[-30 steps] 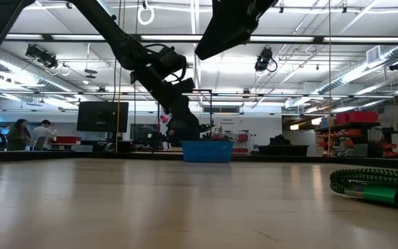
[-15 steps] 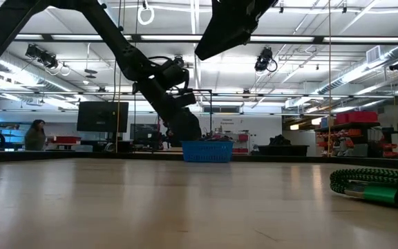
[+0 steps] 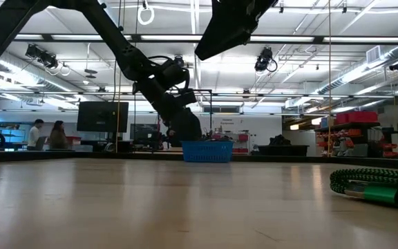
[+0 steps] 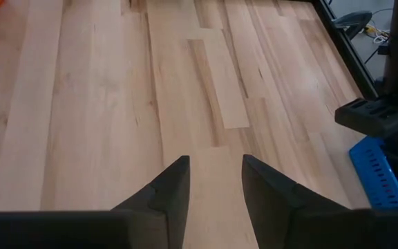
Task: Pick & Place USB Port
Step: Put the black charger cable into the blue bin, then put the green black charger cable into the orange bin
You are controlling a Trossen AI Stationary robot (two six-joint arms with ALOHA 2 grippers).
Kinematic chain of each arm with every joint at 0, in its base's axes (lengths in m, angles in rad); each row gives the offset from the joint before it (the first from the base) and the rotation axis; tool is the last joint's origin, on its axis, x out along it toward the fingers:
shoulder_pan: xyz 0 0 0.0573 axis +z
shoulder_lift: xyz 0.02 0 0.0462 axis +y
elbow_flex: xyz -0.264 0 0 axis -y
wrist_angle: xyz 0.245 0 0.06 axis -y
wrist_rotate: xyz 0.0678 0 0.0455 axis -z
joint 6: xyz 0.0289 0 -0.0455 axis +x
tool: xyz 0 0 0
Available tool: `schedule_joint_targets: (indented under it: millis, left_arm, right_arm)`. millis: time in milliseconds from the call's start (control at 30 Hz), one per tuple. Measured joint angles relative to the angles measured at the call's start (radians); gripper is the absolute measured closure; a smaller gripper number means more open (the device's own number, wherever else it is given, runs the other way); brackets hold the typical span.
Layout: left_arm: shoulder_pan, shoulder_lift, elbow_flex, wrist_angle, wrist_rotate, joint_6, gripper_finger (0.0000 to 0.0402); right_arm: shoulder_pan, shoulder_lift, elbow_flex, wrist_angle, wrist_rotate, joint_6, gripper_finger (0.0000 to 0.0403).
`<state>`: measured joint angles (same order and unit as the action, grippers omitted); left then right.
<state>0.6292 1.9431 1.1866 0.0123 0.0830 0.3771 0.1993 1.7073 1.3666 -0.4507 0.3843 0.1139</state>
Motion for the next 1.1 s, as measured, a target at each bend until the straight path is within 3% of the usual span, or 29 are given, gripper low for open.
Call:
schedule_joint_targets:
  millis: [200,500,700,867,1100]
  left_arm:
    - [-0.009,-0.022,0.028,-0.015,-0.001,-0.043,0.0266]
    - [-0.049,-0.117,0.053,-0.075,0.000,-0.055,0.0262]
    - [-0.098,-0.219,0.054,-0.348,0.081,-0.127,0.0262]
    - [-0.166,-0.270,0.054,-0.575,0.245,-0.139,0.0262]
    - [-0.293,-0.291,0.048,-0.707,0.236,-0.169,0.0262]
  right_arm:
    - [0.000,0.000,0.000,-0.002,0.000,0.000,0.0269]
    - [0.000,0.000,0.000,-0.006,-0.002,0.011,0.0269]
    - [0.000,0.007,0.000,-0.026,-0.031,0.122,0.0269]
    - [0.009,0.006,-0.042,-0.044,-0.184,0.259,0.0269]
    - [0.085,0.006,-0.161,-0.108,-0.290,0.517,0.0269]
